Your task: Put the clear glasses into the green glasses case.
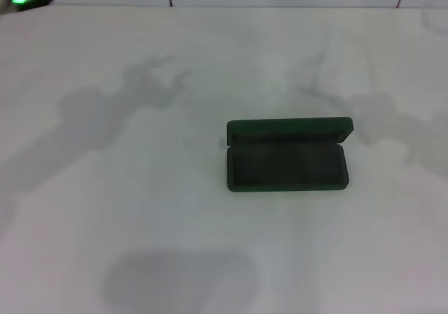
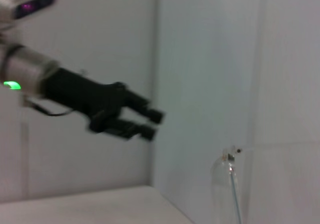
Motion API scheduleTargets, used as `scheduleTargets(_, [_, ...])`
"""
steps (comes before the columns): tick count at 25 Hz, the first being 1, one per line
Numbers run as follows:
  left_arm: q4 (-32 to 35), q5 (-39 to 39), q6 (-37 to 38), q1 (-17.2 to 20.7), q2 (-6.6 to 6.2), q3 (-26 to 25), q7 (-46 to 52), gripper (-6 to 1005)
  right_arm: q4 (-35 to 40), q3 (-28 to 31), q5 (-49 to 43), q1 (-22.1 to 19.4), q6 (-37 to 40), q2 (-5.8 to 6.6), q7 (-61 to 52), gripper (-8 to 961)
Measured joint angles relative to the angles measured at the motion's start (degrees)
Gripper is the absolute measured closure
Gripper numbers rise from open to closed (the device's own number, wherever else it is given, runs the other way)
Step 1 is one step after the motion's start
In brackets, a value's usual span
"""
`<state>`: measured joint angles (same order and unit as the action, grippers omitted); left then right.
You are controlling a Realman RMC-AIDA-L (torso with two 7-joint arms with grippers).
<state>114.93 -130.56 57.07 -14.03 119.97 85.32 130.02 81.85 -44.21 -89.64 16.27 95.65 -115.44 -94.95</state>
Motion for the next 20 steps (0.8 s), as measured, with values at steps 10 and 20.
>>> scheduleTargets(10, [-14.1,48.0,4.7,7.8,0.03,-12.4,-23.4,686,-21.2,-2.4,3.0,9.6,11.9,0.08,11.6,896])
scheduleTargets(20, [-30.8,66.3,19.8,6.7,0.07,-14.6,-33.9,753,-32.4,-14.3,2.7,18.1,13.3,-0.26,17.9,896])
